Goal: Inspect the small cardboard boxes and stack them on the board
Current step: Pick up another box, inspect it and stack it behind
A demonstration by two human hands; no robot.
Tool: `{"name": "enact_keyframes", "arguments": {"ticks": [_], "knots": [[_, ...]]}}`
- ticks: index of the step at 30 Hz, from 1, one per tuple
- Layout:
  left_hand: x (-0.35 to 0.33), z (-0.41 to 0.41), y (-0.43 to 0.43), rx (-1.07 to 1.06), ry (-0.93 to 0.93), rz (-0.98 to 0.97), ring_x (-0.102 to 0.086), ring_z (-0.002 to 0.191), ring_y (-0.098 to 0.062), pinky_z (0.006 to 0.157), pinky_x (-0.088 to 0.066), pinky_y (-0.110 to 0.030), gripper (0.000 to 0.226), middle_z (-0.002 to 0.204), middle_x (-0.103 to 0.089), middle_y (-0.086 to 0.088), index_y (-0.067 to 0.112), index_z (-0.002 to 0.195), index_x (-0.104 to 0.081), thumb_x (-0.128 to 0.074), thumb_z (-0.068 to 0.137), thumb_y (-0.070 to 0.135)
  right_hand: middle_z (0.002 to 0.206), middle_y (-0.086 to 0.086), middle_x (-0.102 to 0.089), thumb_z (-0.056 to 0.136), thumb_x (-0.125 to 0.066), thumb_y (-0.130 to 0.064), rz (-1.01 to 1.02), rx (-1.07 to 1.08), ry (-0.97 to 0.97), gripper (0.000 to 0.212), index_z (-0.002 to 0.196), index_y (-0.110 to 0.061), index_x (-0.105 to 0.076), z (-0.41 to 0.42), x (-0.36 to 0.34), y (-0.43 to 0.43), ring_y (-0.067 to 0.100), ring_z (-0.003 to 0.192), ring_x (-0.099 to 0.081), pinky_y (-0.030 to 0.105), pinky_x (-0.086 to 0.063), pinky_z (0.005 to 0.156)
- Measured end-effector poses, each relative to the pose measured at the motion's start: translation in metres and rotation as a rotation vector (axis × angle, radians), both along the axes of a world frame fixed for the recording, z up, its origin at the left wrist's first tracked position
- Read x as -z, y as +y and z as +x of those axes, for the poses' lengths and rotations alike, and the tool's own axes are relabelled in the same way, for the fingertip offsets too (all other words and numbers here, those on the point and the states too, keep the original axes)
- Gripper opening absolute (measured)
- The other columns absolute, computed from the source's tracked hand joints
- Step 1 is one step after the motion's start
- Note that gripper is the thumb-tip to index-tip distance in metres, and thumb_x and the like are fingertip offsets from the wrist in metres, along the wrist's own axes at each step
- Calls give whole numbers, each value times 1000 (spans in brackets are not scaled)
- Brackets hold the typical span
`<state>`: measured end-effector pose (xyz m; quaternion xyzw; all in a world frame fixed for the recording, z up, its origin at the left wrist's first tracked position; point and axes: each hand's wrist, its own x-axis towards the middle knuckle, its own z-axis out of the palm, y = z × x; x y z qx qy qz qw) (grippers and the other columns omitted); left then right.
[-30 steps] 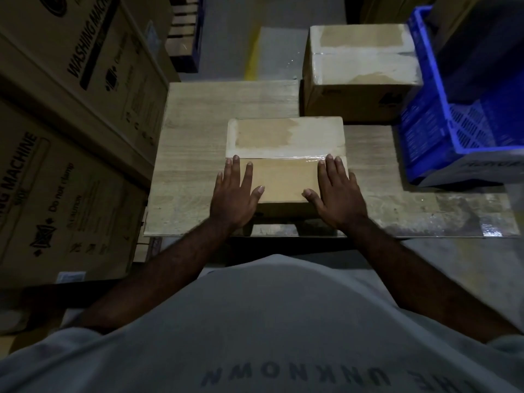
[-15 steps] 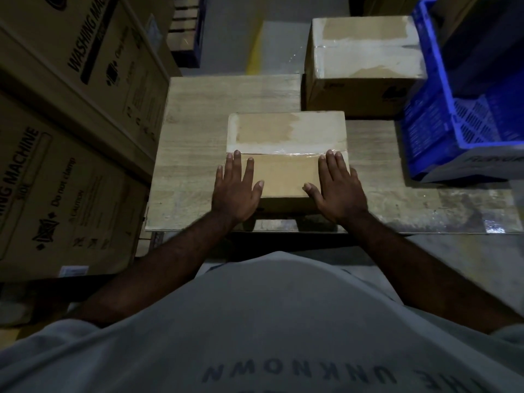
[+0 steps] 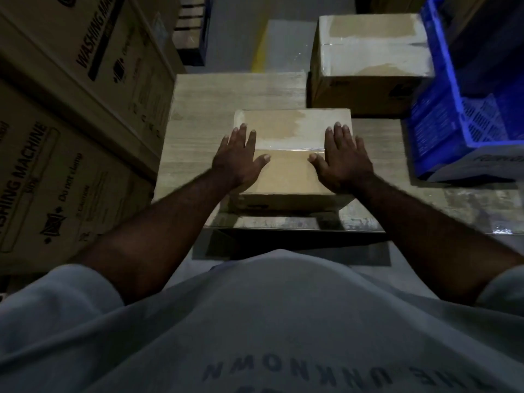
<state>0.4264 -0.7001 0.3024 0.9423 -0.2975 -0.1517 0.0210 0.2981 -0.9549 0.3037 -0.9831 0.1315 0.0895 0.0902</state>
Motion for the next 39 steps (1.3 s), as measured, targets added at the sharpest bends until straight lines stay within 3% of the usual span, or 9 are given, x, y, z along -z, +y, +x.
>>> {"name": "enact_keyframes", "arguments": {"ticks": [10, 18, 27, 35, 39], "knots": [[-1, 2, -26, -139, 89, -24, 20, 156, -25, 127, 4, -48, 101, 169, 22, -6, 22, 163, 10, -19, 90, 85, 173, 18, 2, 105, -19, -66, 34, 20, -25, 87, 165, -6, -4, 21, 10, -10, 33, 161, 3, 56, -13, 127], [8, 2, -22, -116, 12, -47, 17, 157, -26, 126, 4, -51, 97, 170, 18, -6, 22, 164, 7, -19, 93, 82, 174, 15, 2, 104, -20, -66, 23, 39, -27, 86, 166, -8, -4, 22, 12, -11, 30, 161, 4, 57, -14, 127], [-3, 33, -34, -89, 34, -45, 13, 158, -27, 126, 4, -48, 87, 171, 15, -9, 17, 164, 4, -14, 100, 72, 173, 16, 7, 102, -13, -71, -12, 26, 29, 88, 166, -13, -1, 45, 0, -21, 30, 161, 8, 58, -4, 128], [-16, 36, -37, -101, 73, 15, 11, 158, -26, 128, 2, -46, 102, 170, 16, -9, 15, 164, 5, -23, 92, 83, 173, 20, 0, 104, -25, -67, 28, 35, -19, 87, 166, -8, -8, 49, 2, -21, 35, 160, 0, 54, -12, 127], [-18, 36, -38, -96, 86, 29, 12, 158, -27, 128, 1, -46, 108, 170, 18, -9, 16, 164, 7, -28, 89, 86, 173, 21, 0, 103, -22, -69, 36, 35, -28, 89, 166, -7, -6, 49, 4, -23, 35, 160, 1, 53, -13, 128]]}}
